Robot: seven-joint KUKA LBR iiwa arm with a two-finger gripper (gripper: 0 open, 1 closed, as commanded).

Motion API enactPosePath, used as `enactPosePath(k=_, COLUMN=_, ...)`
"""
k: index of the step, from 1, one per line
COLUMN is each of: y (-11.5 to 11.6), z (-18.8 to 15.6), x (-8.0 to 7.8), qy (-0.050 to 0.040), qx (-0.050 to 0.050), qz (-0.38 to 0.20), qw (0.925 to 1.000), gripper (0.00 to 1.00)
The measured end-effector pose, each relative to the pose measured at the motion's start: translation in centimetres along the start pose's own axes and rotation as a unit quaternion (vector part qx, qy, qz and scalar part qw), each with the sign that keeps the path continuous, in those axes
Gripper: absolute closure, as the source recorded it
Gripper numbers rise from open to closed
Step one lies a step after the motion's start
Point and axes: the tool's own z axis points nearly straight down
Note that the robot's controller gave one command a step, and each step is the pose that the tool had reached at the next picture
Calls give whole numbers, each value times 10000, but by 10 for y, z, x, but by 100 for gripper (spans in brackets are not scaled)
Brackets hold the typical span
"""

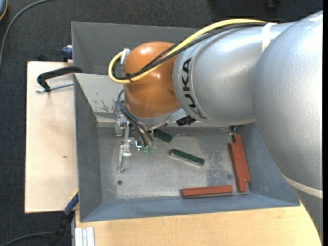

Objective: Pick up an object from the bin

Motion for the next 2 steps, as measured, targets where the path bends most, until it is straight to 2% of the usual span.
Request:
enactPosePath(k=1, y=-87, z=96, x=-53, qy=-21, qx=15, qz=-1286, qw=9917, gripper=0)
enactPosePath(k=2, y=-200, z=28, x=-55, qy=-80, qx=6, qz=155, qw=9998, gripper=0)
